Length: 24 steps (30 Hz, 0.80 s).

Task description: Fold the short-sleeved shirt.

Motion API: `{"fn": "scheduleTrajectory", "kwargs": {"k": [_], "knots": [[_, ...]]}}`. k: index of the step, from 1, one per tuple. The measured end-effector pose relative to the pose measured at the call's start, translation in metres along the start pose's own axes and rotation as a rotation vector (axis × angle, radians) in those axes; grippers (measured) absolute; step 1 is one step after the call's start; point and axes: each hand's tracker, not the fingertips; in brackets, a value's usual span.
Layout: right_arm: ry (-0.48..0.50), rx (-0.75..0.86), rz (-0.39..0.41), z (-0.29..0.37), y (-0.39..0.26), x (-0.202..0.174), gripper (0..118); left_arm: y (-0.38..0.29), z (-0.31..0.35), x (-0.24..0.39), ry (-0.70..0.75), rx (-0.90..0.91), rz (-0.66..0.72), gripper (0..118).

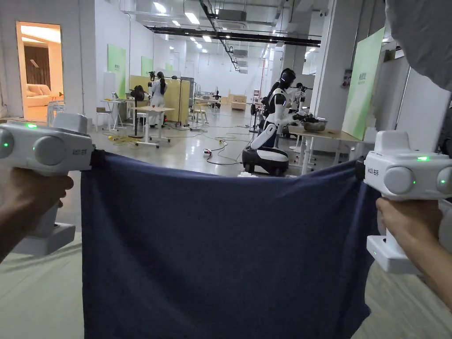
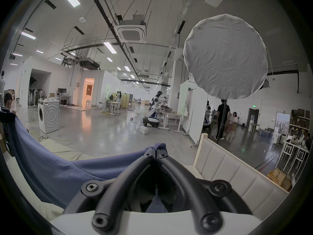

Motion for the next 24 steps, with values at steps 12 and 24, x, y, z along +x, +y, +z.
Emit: {"fn": "scheduleTrajectory", "kwargs": {"k": [12,24], "knots": [[-0.029,0.089,0.021,-0.024,0.038,-0.001,0,0.039,-0.022,-0.003,0.031,0.054,-0.011,5],[-0.004,0.043,0.026,0.021,-0.014,0.000,1,-0.024,0.007,-0.009,0.000,0.019,-0.003,5]]}}
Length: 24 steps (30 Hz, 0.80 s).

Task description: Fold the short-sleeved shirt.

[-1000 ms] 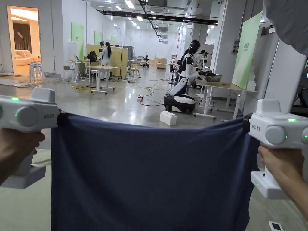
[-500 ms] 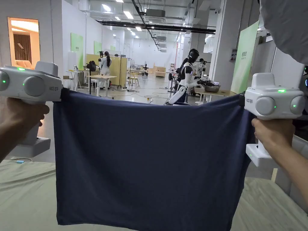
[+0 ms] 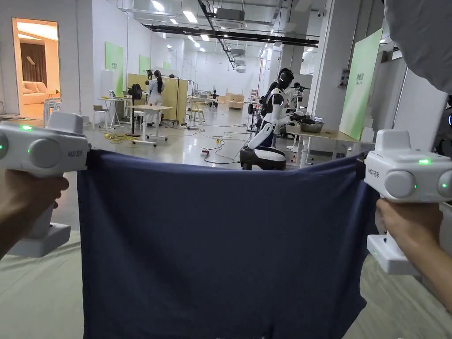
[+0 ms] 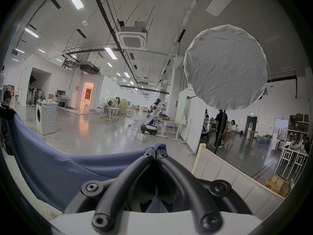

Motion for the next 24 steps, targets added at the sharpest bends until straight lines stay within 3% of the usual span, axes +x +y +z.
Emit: {"fn": "scheduleTrajectory", "kwargs": {"k": [4,23,24], "knots": [[0.027,-0.037,-0.020,0.035,-0.028,0.004,0,-0.034,0.024,-0.001,-0.019,-0.017,-0.009,5],[0.106,-0.194,0.025,0.232,-0.158,0.031,0,-0.173,0.178,-0.003,-0.126,-0.061,-0.025,5],[0.117,-0.232,-0.001,0.240,-0.166,0.031,1,-0.182,0.186,-0.004,-0.127,-0.062,-0.026,5]]}}
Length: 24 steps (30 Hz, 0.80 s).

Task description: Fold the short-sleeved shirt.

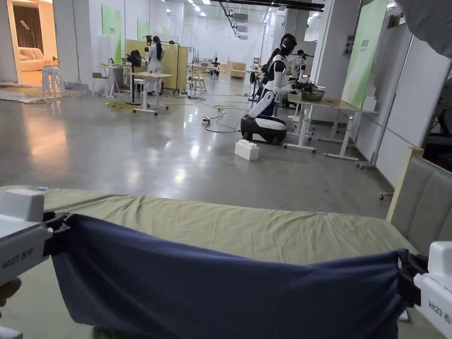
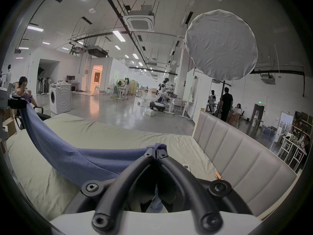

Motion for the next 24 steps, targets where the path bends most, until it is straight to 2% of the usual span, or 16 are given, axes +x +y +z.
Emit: {"fn": "scheduleTrajectory", "kwargs": {"k": [3,7,14,19,24], "knots": [[0.006,-0.067,0.056,0.018,-0.029,-0.008,1,-0.035,0.024,0.001,-0.013,-0.042,0.024,5],[0.056,-0.203,0.032,0.039,-0.081,-0.017,1,-0.096,0.046,0.002,-0.017,-0.170,0.064,5],[0.128,-0.457,0.053,0.054,-0.161,-0.031,1,-0.186,0.062,0.009,-0.035,-0.380,0.083,5],[0.157,-0.597,0.096,0.052,-0.206,-0.038,1,-0.225,0.064,0.011,-0.049,-0.501,0.108,5],[0.173,-0.703,0.134,0.043,-0.238,-0.043,1,-0.255,0.055,0.012,-0.068,-0.624,0.050,5]]}}
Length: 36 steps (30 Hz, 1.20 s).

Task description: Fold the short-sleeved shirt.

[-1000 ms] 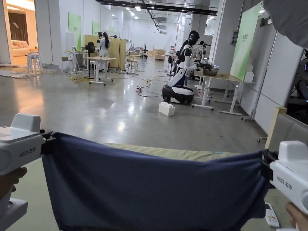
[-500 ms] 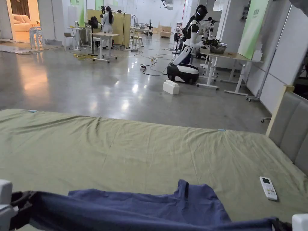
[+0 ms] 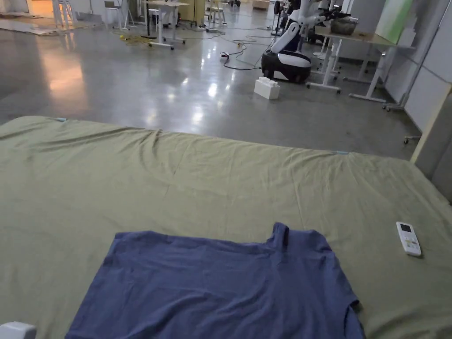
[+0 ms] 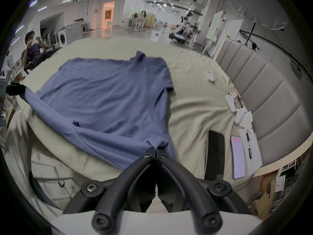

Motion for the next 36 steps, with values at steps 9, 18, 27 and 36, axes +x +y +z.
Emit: {"fn": "scheduleTrajectory", "kwargs": {"k": [9,18,27,36], "knots": [[0.021,-0.150,0.021,-0.041,-0.018,-0.019,1,-0.027,-0.041,0.002,0.019,-0.230,-0.012,6],[-0.044,-0.187,-0.029,-0.040,-0.007,-0.025,43,-0.018,-0.045,-0.008,-0.013,-0.256,0.121,15],[-0.135,0.240,-0.240,0.025,0.055,-0.020,82,0.044,0.000,0.020,0.044,0.122,0.070,67],[-0.208,0.693,-0.289,0.035,0.109,-0.061,48,0.092,0.022,0.077,0.147,0.568,0.016,63]]}}
